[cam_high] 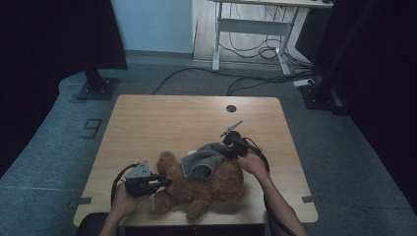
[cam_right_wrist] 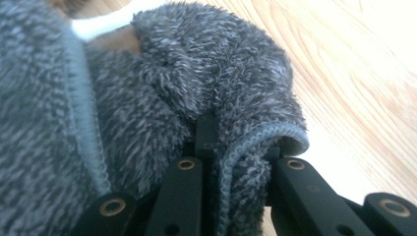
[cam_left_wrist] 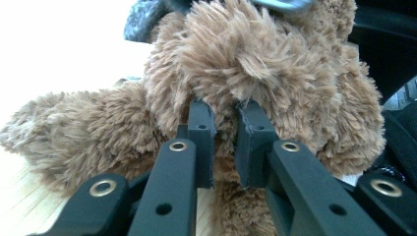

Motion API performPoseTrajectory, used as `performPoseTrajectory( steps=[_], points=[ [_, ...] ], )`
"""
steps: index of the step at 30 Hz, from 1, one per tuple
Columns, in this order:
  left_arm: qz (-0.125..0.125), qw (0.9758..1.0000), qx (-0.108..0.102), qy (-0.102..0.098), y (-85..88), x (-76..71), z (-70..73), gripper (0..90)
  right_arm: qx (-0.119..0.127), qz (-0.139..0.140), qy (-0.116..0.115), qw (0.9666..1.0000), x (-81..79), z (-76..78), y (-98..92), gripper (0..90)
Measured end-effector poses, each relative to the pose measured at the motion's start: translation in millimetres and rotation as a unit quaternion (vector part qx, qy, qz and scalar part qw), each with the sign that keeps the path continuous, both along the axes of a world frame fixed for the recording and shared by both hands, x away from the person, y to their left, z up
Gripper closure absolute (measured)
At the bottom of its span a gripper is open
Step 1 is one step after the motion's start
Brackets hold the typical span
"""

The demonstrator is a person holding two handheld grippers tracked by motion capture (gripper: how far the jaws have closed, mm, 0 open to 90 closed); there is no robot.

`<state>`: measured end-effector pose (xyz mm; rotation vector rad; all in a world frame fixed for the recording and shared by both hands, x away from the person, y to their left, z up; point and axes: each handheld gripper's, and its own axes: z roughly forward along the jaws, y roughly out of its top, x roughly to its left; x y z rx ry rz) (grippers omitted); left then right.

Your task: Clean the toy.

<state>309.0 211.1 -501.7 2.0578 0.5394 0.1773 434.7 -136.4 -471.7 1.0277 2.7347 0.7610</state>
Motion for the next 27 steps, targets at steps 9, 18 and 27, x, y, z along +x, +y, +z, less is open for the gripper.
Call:
performPoseTrajectory(
  steps=[9, 18, 27],
  points=[
    [0.002, 1.0000, 0.000, 0.001, -0.3, 0.3, -0.3, 77.9, 0.006, -0.027, 0.000, 0.9996, -12.7, -6.9, -31.5, 79.0],
    [0.002, 1.0000, 0.002, 0.000, -1.1, 0.3, -0.4, 77.9, 0.012, -0.054, -0.005, 0.9984, -37.7, -13.3, -64.8, 78.8],
    [0.001, 1.0000, 0.003, 0.000, -1.2, 0.3, -0.2, 77.9, 0.013, -0.083, -0.028, 0.9961, -49.4, -1.3, -90.2, 79.2]
  ],
)
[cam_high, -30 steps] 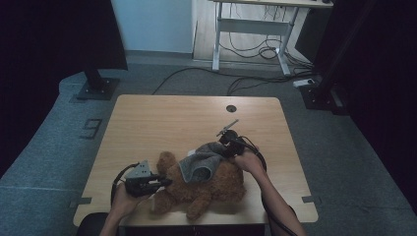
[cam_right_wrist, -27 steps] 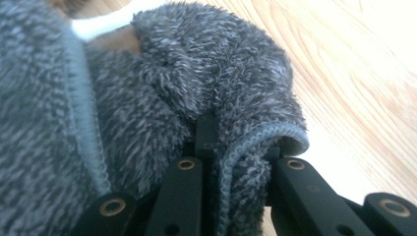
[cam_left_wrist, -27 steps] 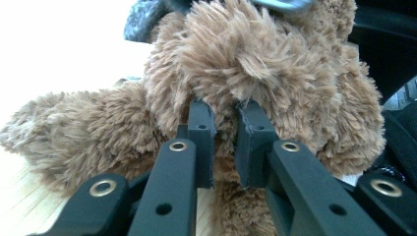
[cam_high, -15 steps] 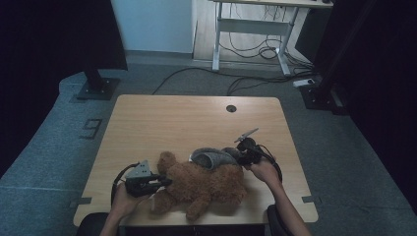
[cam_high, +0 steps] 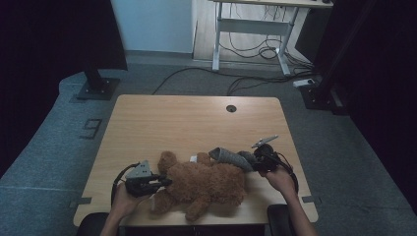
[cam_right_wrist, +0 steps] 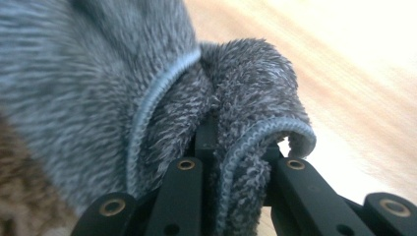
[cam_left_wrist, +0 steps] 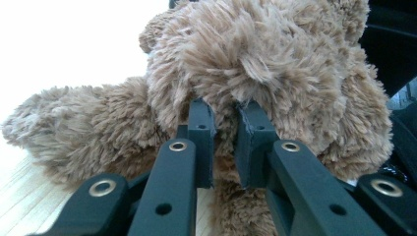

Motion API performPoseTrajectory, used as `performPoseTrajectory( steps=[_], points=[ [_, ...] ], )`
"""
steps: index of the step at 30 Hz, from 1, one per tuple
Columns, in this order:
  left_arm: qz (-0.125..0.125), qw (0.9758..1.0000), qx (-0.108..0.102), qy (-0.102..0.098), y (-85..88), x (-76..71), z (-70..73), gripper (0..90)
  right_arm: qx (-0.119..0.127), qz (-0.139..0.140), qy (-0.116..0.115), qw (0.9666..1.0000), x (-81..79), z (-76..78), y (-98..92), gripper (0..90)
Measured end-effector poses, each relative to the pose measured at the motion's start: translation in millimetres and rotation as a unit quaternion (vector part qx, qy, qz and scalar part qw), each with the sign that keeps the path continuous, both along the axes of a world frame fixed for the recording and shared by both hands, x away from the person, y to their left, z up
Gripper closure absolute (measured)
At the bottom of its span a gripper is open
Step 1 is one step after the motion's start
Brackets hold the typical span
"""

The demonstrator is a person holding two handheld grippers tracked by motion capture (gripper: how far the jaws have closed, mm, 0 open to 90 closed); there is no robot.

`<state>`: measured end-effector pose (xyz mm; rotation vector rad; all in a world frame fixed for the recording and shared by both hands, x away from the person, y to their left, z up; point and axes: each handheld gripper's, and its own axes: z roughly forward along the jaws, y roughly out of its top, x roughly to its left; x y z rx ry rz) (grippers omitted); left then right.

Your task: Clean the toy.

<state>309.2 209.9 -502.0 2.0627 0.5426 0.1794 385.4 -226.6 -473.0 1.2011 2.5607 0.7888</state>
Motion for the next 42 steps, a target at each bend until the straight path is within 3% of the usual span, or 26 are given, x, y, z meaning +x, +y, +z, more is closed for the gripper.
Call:
performPoseTrajectory(
  steps=[4, 8, 13, 17, 22, 29, 32, 37, 40, 42],
  points=[
    [0.000, 1.0000, 0.000, 0.001, -0.1, 0.0, 0.2, 77.7, 0.009, -0.005, -0.032, 0.9994, -0.7, 23.2, 1.1, 79.3],
    [-0.001, 1.0000, 0.000, 0.001, 0.0, -0.1, 0.2, 77.5, 0.026, 0.011, -0.064, 0.9976, 2.8, 50.5, 16.3, 79.4],
    [-0.003, 1.0000, 0.000, 0.002, 0.1, -0.2, 0.2, 77.5, 0.050, 0.069, -0.082, 0.9929, 14.0, 77.2, 60.3, 79.3],
    [-0.003, 1.0000, 0.001, 0.001, 0.2, -0.5, 0.2, 77.4, 0.056, 0.120, -0.076, 0.9883, 22.7, 83.0, 103.0, 79.3],
    [-0.005, 1.0000, 0.002, 0.000, 0.4, -0.8, 0.2, 77.3, 0.060, 0.170, -0.061, 0.9818, 33.9, 78.1, 149.3, 79.2],
    [-0.006, 1.0000, 0.002, -0.003, 0.3, -1.4, 0.1, 77.2, 0.060, 0.224, -0.011, 0.9727, 42.9, 57.5, 198.5, 78.9],
    [-0.007, 1.0000, 0.003, -0.004, 0.3, -1.5, 0.0, 77.2, 0.064, 0.242, 0.019, 0.9680, 44.5, 46.1, 215.8, 78.9],
    [-0.008, 1.0000, 0.003, -0.005, 0.4, -1.5, -0.1, 77.2, 0.070, 0.276, 0.065, 0.9563, 43.7, 24.5, 240.6, 78.9],
    [-0.008, 0.9999, 0.005, -0.004, 0.5, -1.6, -0.1, 77.2, 0.055, 0.287, 0.082, 0.9528, 43.7, 11.5, 250.5, 78.9],
    [-0.008, 0.9999, 0.005, -0.004, 0.4, -1.6, -0.2, 77.3, 0.048, 0.286, 0.089, 0.9529, 45.7, 4.0, 255.1, 78.9]
  ],
)
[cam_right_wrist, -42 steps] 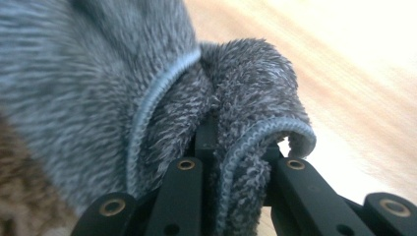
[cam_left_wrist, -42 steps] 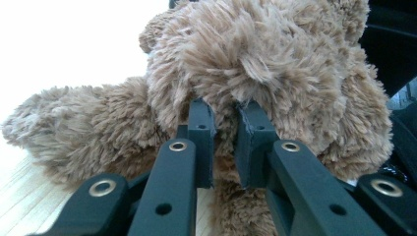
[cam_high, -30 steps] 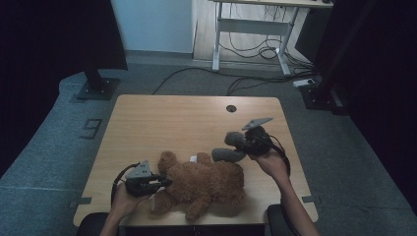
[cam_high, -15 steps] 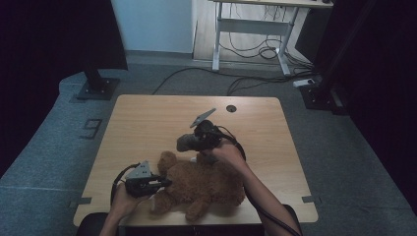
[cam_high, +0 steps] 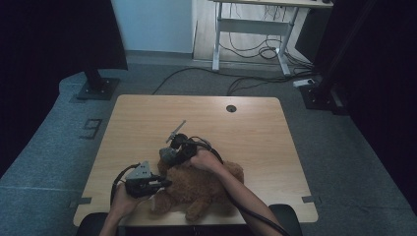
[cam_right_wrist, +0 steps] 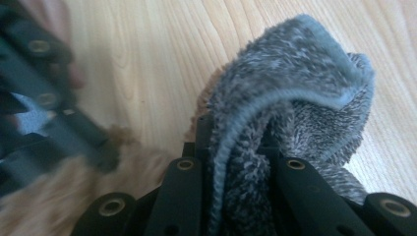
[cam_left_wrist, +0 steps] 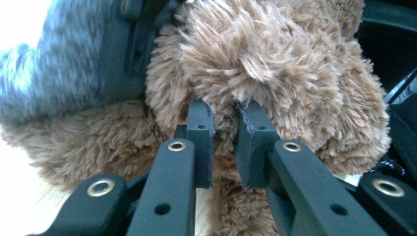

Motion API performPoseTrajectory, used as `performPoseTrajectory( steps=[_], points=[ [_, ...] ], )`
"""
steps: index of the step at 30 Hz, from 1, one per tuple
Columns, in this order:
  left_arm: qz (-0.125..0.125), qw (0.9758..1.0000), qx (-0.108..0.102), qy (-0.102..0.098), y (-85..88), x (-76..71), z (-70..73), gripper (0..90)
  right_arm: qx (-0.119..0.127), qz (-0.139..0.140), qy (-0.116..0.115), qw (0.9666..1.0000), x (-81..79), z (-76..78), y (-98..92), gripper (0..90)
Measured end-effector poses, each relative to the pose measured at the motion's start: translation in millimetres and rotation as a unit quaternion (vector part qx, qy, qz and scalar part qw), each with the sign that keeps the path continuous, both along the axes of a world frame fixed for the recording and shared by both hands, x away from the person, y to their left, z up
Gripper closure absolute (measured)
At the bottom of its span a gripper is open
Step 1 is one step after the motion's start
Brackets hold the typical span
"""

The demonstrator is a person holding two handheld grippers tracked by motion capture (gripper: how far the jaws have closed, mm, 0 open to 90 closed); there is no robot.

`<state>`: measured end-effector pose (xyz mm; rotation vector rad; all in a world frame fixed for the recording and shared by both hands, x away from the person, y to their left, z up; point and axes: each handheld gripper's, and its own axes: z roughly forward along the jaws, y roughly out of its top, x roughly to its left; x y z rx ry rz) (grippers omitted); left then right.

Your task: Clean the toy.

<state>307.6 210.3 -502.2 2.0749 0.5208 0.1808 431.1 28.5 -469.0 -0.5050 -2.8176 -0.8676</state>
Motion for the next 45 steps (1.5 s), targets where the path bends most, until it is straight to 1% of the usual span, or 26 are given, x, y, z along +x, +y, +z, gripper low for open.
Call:
performPoseTrajectory(
  steps=[2, 5, 6, 7, 8, 10, 13, 15, 17, 19, 21, 22, 24, 26, 27, 29, 31, 33, 36, 40, 43, 45],
  points=[
    [0.000, 1.0000, 0.000, 0.000, -0.1, 0.0, -0.1, 77.4, -0.005, -0.006, -0.002, 1.0000, 3.1, -4.1, 3.1, 78.9],
    [0.000, 1.0000, 0.000, 0.000, -0.1, 0.0, -0.1, 77.4, -0.017, -0.028, -0.015, 0.9994, 8.2, -6.3, 3.7, 78.9],
    [-0.001, 1.0000, -0.001, 0.000, -0.2, -0.1, -0.1, 77.4, -0.025, -0.041, -0.023, 0.9986, 10.2, -6.4, 3.1, 79.0],
    [-0.001, 1.0000, 0.000, 0.000, -0.3, -0.3, -0.1, 77.4, -0.039, -0.055, -0.037, 0.9971, 13.2, -7.6, 1.8, 78.9],
    [-0.001, 1.0000, 0.000, 0.000, -0.5, -0.3, 0.0, 77.4, -0.045, -0.065, -0.041, 0.9960, 15.1, -8.7, 0.6, 79.0],
    [-0.003, 1.0000, -0.001, 0.000, -0.8, -0.3, -0.1, 77.4, -0.044, -0.084, -0.042, 0.9946, 21.2, -10.7, -5.5, 78.9],
    [-0.004, 1.0000, -0.002, 0.000, -0.5, -0.1, -0.2, 77.3, -0.032, -0.089, -0.044, 0.9945, 21.8, -5.3, -11.8, 78.9],
    [-0.004, 1.0000, -0.001, 0.000, -0.1, 0.1, -0.2, 77.3, -0.012, -0.082, -0.043, 0.9956, 18.4, 3.5, -15.3, 78.9],
    [-0.004, 1.0000, 0.000, 0.000, -0.2, 0.1, -0.1, 77.2, 0.009, -0.072, -0.037, 0.9967, 12.6, 13.4, -17.7, 78.9],
    [-0.004, 1.0000, -0.001, 0.000, -0.4, -0.1, -0.2, 77.2, 0.025, -0.052, -0.033, 0.9978, 4.8, 21.6, -17.4, 78.8],
    [-0.004, 1.0000, 0.001, -0.001, -0.4, -0.1, -0.1, 77.1, 0.037, -0.028, -0.019, 0.9987, -3.7, 25.6, -13.6, 78.6],
    [-0.004, 1.0000, 0.001, -0.001, -0.4, -0.2, 0.0, 77.1, 0.039, -0.017, -0.013, 0.9990, -6.8, 25.8, -11.3, 78.5],
    [-0.004, 1.0000, 0.001, -0.001, -0.5, -0.4, 0.1, 77.0, 0.039, 0.014, 0.001, 0.9991, -14.1, 23.3, -2.2, 78.3],
    [-0.003, 1.0000, 0.002, -0.002, -0.6, -0.6, 0.2, 76.9, 0.030, 0.029, 0.010, 0.9991, -16.4, 17.9, 5.2, 78.1],
    [-0.004, 1.0000, 0.003, -0.002, -0.5, -0.6, 0.2, 76.9, 0.023, 0.036, 0.017, 0.9990, -16.7, 12.6, 9.7, 78.1],
    [-0.004, 1.0000, 0.004, -0.002, -0.4, -0.5, 0.0, 76.9, 0.015, 0.036, 0.030, 0.9988, -14.7, 3.7, 14.5, 78.0],
    [-0.003, 1.0000, 0.005, -0.002, -0.3, -0.2, -0.2, 76.9, 0.013, 0.034, 0.043, 0.9984, -10.6, -2.6, 16.5, 78.1],
    [-0.003, 1.0000, 0.005, -0.001, -0.4, -0.2, -0.3, 77.1, 0.012, 0.029, 0.046, 0.9984, -7.6, -4.7, 17.3, 78.2],
    [-0.003, 1.0000, 0.004, -0.001, -0.7, -0.5, -0.2, 77.3, 0.007, 0.015, 0.027, 0.9995, -3.6, -5.3, 17.6, 79.1],
    [-0.004, 1.0000, 0.003, -0.001, -0.6, -0.5, -0.3, 77.3, 0.000, -0.022, -0.008, 0.9997, 3.5, -6.1, 14.9, 79.7],
    [-0.006, 1.0000, 0.003, 0.000, -0.4, -0.6, 0.0, 77.3, -0.013, -0.061, -0.034, 0.9975, 10.4, -6.9, 8.2, 79.7],
    [-0.006, 1.0000, 0.002, 0.000, -0.4, -0.5, 0.0, 77.2, -0.018, -0.083, -0.042, 0.9955, 14.2, -6.4, 1.7, 79.6]
  ],
)
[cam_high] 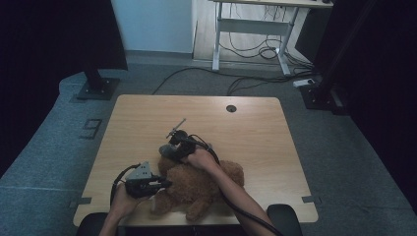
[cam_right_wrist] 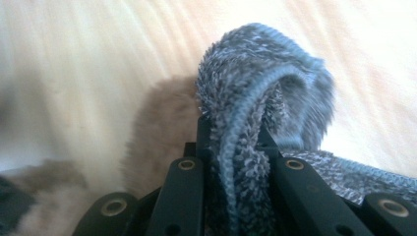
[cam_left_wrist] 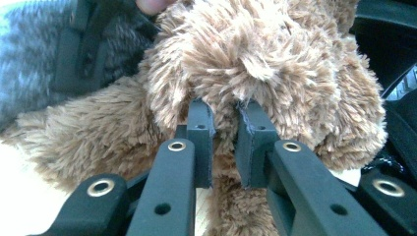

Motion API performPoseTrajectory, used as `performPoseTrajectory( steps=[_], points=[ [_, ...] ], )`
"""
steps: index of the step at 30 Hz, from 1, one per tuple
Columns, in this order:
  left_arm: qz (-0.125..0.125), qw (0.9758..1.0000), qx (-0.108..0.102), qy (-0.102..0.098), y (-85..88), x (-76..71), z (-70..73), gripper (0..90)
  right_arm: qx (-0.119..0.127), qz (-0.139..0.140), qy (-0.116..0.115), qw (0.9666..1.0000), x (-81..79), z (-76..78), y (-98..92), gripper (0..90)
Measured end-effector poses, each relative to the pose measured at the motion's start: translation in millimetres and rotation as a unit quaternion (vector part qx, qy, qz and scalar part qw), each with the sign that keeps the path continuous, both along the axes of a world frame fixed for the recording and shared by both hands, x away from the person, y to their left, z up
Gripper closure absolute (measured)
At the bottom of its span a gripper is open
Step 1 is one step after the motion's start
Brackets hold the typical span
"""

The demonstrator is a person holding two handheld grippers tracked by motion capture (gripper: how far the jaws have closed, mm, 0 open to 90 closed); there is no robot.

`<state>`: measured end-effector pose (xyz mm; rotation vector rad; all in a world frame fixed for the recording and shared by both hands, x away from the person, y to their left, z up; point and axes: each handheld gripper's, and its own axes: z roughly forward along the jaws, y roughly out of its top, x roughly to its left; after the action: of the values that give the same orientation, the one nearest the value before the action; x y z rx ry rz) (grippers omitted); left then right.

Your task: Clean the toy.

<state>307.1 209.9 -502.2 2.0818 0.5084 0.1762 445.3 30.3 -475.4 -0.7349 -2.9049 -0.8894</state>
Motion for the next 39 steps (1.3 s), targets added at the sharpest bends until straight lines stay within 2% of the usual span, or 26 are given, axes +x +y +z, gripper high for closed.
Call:
performPoseTrajectory(
  steps=[3, 10, 20, 27, 33, 39],
  points=[
    [0.000, 1.0000, -0.001, 0.001, 0.2, 0.3, -0.2, 77.1, 0.011, -0.009, -0.008, 0.9999, 0.5, 6.4, -9.0, 79.5],
    [0.002, 1.0000, -0.001, 0.000, 0.4, 0.4, -0.3, 76.5, 0.044, -0.012, -0.032, 0.9985, -6.5, 32.4, -30.8, 79.1],
    [0.003, 1.0000, -0.004, 0.003, 0.4, 0.7, -0.6, 76.3, 0.087, -0.041, -0.066, 0.9932, -14.8, 67.4, -84.9, 79.1],
    [0.003, 1.0000, -0.004, 0.003, 0.7, 1.1, -0.8, 76.2, 0.093, -0.069, -0.094, 0.9887, -21.6, 87.9, -123.2, 79.2],
    [0.003, 1.0000, -0.004, 0.004, 0.6, 1.2, -0.9, 76.2, 0.091, -0.095, -0.112, 0.9850, -28.1, 98.6, -153.0, 79.1],
    [0.003, 1.0000, -0.005, 0.004, 0.7, 1.3, -1.0, 76.2, 0.095, -0.128, -0.129, 0.9787, -36.8, 107.2, -186.2, 79.2]
  ],
)
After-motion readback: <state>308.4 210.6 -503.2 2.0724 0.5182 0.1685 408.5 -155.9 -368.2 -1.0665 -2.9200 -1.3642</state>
